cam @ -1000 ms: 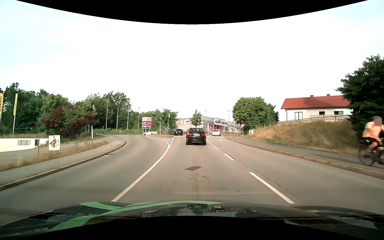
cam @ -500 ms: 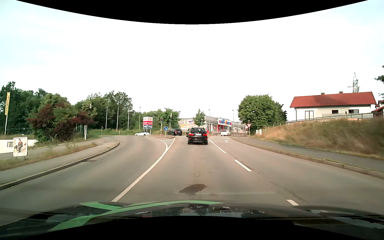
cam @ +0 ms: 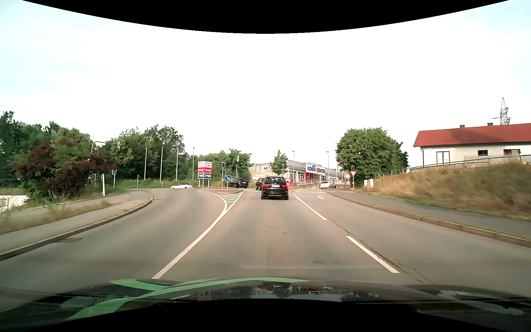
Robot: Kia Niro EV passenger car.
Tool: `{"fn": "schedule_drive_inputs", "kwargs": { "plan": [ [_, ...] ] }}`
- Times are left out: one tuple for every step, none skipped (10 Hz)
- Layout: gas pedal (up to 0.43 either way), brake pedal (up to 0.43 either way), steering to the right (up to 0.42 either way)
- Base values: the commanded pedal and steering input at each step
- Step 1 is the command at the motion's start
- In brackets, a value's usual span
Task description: Follow the waypoints while adhering to traffic rules and regulations
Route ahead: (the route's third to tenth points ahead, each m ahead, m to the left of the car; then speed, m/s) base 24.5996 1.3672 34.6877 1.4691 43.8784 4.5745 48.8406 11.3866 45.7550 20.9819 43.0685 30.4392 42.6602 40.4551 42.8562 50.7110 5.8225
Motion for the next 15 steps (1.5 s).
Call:
{"fn": "schedule_drive_inputs", "kwargs": {
  "plan": [
    [0.228, 0.0, -0.018],
    [0.228, 0.0, -0.016],
    [0.24, 0.0, -0.015],
    [0.24, 0.0, -0.015],
    [0.24, 0.0, -0.015],
    [0.24, 0.0, -0.015],
    [0.24, 0.0, -0.014],
    [0.24, 0.0, -0.015],
    [0.24, 0.0, -0.014],
    [0.24, 0.0, -0.015],
    [0.24, 0.0, -0.015],
    [0.228, 0.0, -0.015],
    [0.228, 0.0, -0.015],
    [0.228, 0.0, -0.016],
    [0.228, 0.0, -0.018]
  ]
}}
